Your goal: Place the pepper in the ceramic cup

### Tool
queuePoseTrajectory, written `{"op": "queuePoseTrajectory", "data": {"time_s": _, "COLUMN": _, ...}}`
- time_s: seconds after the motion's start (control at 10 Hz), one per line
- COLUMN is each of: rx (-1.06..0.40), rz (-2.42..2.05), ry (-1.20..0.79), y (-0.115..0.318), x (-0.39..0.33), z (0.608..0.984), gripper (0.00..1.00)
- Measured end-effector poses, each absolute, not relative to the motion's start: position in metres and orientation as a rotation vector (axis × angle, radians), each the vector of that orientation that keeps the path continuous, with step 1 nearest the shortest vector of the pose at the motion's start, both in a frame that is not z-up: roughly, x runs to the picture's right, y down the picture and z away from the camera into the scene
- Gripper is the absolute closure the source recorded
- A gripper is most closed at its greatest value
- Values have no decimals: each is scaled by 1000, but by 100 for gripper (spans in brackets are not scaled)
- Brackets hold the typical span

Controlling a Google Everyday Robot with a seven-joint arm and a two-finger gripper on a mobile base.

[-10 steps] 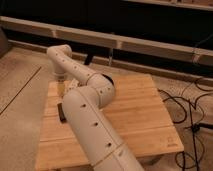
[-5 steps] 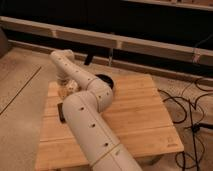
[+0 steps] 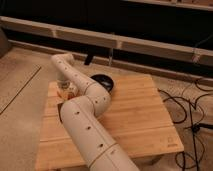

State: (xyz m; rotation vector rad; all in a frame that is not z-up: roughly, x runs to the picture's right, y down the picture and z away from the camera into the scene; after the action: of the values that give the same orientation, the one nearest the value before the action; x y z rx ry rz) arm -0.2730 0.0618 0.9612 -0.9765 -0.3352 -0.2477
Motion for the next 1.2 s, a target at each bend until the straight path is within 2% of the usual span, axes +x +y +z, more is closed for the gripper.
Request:
{"op": "queuePoseTrajectory", "data": {"time_s": 0.2, "rx": -993, "rz": -268, "ry": -345, "y": 65, "x": -274, "z": 959, "gripper": 78}}
{"op": "queuePoseTrajectory", "data": {"time_s": 0.3, "rx": -991, "rz": -267, "ry": -346, "y": 64, "x": -273, "z": 959, "gripper": 84}}
{"op": "queuePoseTrajectory", "data": {"time_s": 0.8, "rx": -995, "rz": -274, "ry": -345, "y": 68, "x": -277, "z": 960, "gripper": 87}}
{"op": "queuePoseTrajectory", "data": {"time_s": 0.9, "rx": -986, "rz": -273, "ry": -345, "y": 64, "x": -277, "z": 960, "gripper": 92}}
{"op": "queuePoseTrajectory", "data": {"time_s": 1.0, "rx": -968, "rz": -271, "ry": -346, "y": 57, "x": -279, "z": 958, "gripper": 98}}
{"op": "queuePoseTrajectory", "data": {"time_s": 1.2, "rx": -878, "rz": -282, "ry": -356, "y": 19, "x": -291, "z": 944, "gripper": 100}}
